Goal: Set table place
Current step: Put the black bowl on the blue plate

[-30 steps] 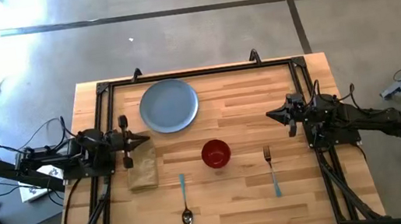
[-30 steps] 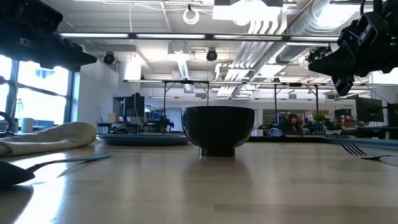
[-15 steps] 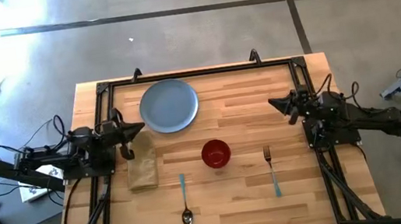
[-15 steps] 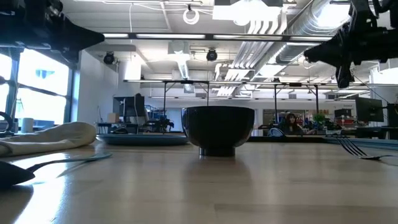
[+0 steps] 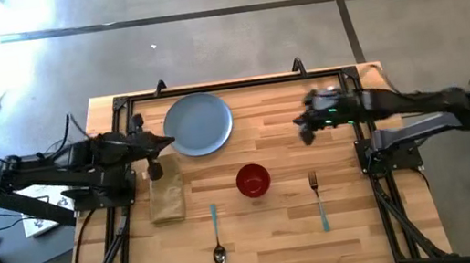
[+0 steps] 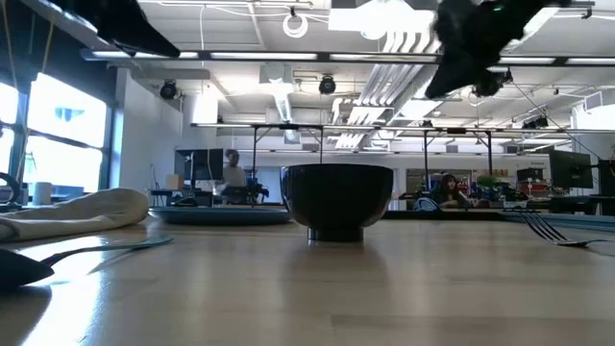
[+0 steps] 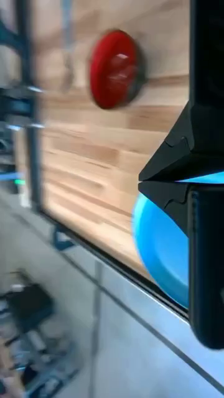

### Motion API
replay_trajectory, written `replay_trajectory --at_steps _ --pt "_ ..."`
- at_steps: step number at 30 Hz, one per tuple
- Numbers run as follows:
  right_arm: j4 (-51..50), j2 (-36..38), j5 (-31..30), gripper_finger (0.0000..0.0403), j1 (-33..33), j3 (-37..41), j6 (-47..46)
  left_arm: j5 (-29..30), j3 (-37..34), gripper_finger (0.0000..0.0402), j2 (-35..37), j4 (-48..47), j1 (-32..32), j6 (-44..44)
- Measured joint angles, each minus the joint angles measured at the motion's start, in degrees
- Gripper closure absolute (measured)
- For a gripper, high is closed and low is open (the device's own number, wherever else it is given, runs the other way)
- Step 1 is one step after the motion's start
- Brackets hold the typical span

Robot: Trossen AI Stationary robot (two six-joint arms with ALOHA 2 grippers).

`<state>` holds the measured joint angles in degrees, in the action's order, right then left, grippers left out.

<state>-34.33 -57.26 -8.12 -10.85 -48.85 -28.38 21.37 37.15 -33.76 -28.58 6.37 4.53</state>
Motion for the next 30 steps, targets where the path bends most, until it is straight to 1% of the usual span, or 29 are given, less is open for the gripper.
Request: replay_trajectory --at_steps 3,7,10,13,19,25,30 --pt "-3.45 -10.59 2.38 0.0403 0.0 -7.36 0.57 0.75 7.2 0.0401 -5.16 -8.04 0.0 -0.45" --pt "-6.3 -22.24 6.16 0.04 0.0 -15.91 4.11 1.05 13.84 0.0401 -9.32 -14.34 0.0 -0.3" --pt "-7.58 -29.06 10.01 0.039 0.06 -21.6 6.85 1.79 15.88 0.0401 -10.45 -16.98 0.0 -0.29" --pt "-11.35 -34.82 12.67 0.0373 0.7 -26.37 9.34 1.94 15.92 0.0401 -10.55 -17.35 0.0 -0.48" --pt "-20.69 -43.37 12.86 0.0326 3.51 -32.6 10.42 2.0 15.66 0.0395 -11.15 -20.78 0.0 -3.0" --pt "-20.47 -48.56 12.99 0.0282 6.38 -35.15 9.43 2.73 15.58 0.0374 -12.0 -21.4 0.0 -3.34" --pt "-19.37 -50.42 12.94 0.0266 7.96 -35.88 7.93 2.89 15.58 0.0356 -12.68 -21.38 0.0 -3.34"
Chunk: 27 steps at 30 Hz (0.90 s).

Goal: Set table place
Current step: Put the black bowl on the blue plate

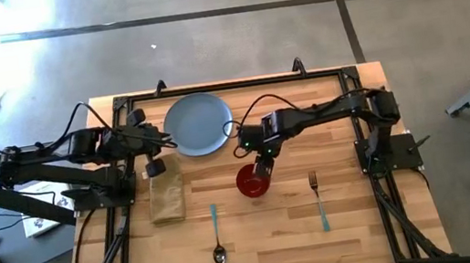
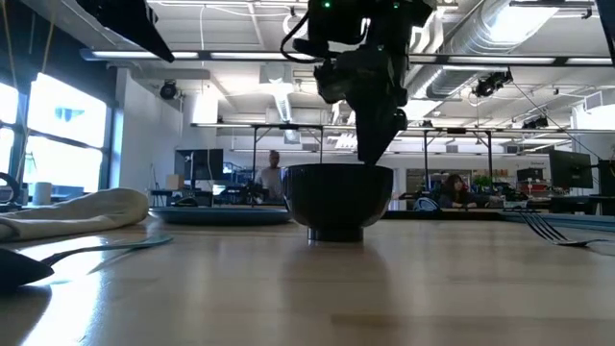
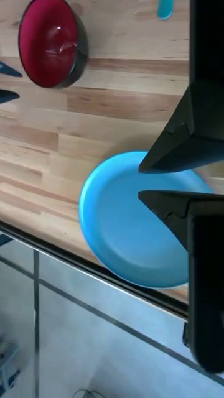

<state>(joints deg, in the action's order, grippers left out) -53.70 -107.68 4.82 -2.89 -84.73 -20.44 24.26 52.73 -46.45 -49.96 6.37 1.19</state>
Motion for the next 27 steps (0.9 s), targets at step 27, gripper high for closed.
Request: replay_trajectory --at_steps 27 --pt "4.73 -7.47 1.8 0.0328 1.04 0.02 -2.04 -0.86 0.02 0.0336 -0.71 -0.04 0.0 0.0"
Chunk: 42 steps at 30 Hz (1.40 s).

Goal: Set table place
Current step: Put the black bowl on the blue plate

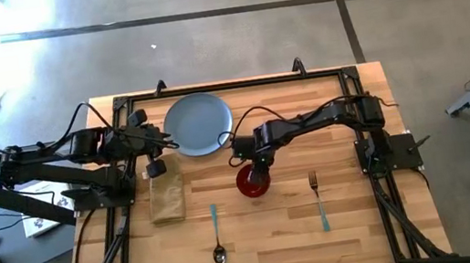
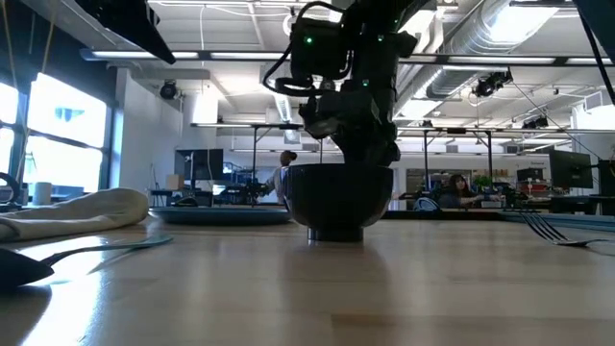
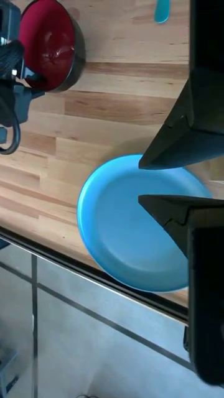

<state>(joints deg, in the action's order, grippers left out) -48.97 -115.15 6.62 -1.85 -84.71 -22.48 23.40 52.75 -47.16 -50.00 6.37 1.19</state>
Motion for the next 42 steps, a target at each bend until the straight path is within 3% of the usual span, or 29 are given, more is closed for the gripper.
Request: replay_trajectory --at_steps 3,5,14,19,24,28,31,42 --pt "0.15 -0.05 0.06 0.0382 -0.02 0.0 0.01 0.0 0.0 0.0337 0.0 0.0 0.0 0.02" --pt "0.18 0.07 0.0 0.0395 -0.02 0.0 0.03 -0.01 0.0 0.0337 0.0 -0.02 0.0 0.24" --pt "-2.58 0.17 1.23 0.04 -0.99 -2.48 2.34 -5.45 0.0 0.0347 -6.37 5.1 0.0 14.15" --pt "-7.65 0.17 -0.39 0.0401 -3.13 -9.35 7.69 -14.41 0.0 0.0354 -15.34 11.55 -1.37 29.03" --pt "-15.61 0.21 -5.5 0.0402 -6.29 -17.77 13.56 -15.71 0.01 0.0363 -23.02 18.03 -5.53 36.45" --pt "-24.4 0.25 -11.58 0.0402 -9.63 -24.32 16.37 -14.43 0.2 0.0369 -25.55 22.2 -8.98 36.94" --pt "-28.5 0.36 -13.63 0.0402 -11.95 -28.06 16.73 -9.87 1.27 0.0367 -25.92 24.09 -10.93 37.83" --pt "-28.49 0.32 -9.92 0.0403 -13.4 -30.32 18.62 1.5 7.19 0.0275 -28.02 22.58 -12.01 50.41"
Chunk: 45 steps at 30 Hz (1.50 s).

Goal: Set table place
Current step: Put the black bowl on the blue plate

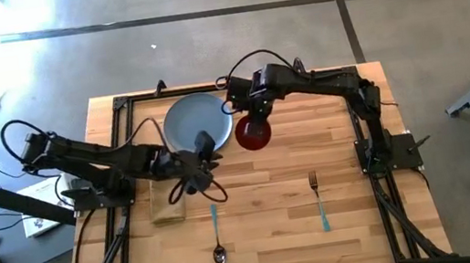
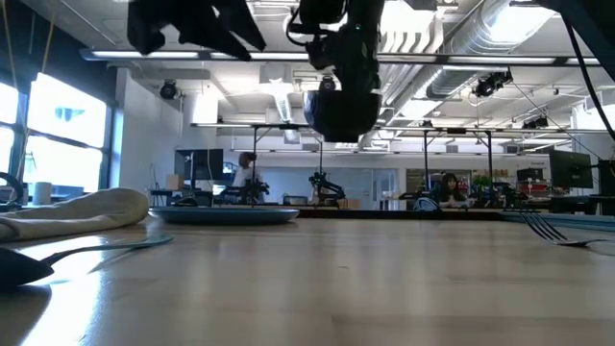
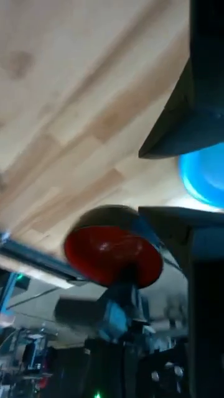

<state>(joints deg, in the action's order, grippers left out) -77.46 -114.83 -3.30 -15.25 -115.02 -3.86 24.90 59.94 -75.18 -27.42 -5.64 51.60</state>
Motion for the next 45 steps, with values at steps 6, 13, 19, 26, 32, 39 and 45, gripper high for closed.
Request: replay_trajectory --at_steps 6,13,19,26,32,39,45 --pt "4.31 -0.04 0.31 0.0403 0.05 0.0 -0.12 1.49 2.6 0.0246 -7.08 0.67 0.01 10.77" --pt "6.41 -0.04 -2.8 0.0403 1.46 0.0 -0.1 7.73 9.64 0.0247 -13.91 -1.27 0.03 12.47" --pt "6.7 -0.07 -3.17 0.0403 2.78 0.0 -0.65 6.28 13.05 0.0247 -14.8 -3.01 1.67 12.7" --pt "6.93 -0.07 -3.24 0.0403 4.12 0.0 -0.79 1.11 13.25 0.0248 -15.17 -8.4 4.73 10.49" --pt "7.11 -0.07 -3.25 0.0403 5.27 0.0 -0.67 1.17 13.23 0.0248 -15.21 -8.78 4.95 9.98" --pt "8.06 -0.07 -3.18 0.0403 6.23 0.0 -1.24 1.06 13.23 0.0248 -15.21 -8.8 4.89 10.03" --pt "8.44 -0.07 -2.86 0.0403 6.43 0.0 -1.67 1.02 13.23 0.0248 -15.21 -9.48 4.93 9.87"
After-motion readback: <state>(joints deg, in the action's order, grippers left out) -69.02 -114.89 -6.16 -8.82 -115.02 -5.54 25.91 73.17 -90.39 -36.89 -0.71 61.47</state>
